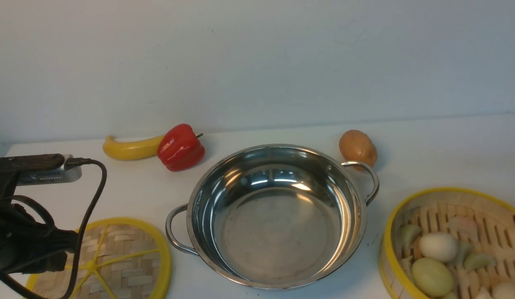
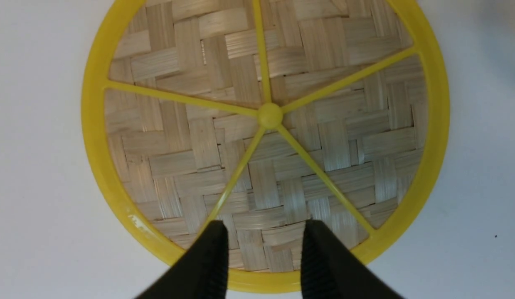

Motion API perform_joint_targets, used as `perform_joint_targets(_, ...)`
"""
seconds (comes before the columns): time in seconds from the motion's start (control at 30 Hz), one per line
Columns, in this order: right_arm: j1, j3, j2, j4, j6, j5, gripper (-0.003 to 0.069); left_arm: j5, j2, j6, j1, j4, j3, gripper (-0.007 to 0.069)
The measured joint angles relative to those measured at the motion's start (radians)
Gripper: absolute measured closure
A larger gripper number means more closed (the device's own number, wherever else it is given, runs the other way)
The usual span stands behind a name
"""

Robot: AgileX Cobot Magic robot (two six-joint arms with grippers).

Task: Place the steamer in the pot on the white table, and put the lid on the steamer.
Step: 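Reach for and grasp the rim of the bamboo steamer holding the buns with the right gripper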

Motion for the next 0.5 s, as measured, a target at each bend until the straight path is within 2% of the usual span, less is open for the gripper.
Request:
perform_joint_targets(0.3, 0.0, 0.0, 0.106, 0.0, 0.0, -0.042, 0.0424, -0.001, 0.0, 0.003, 0.0, 0.0, 0.0, 0.0384)
perform_joint_targets(0.5, 0.0, -0.004, 0.118, 0.004, 0.003, -0.038, 0.0515, -0.001, 0.0, 0.003, 0.0, 0.0, 0.0, 0.0384)
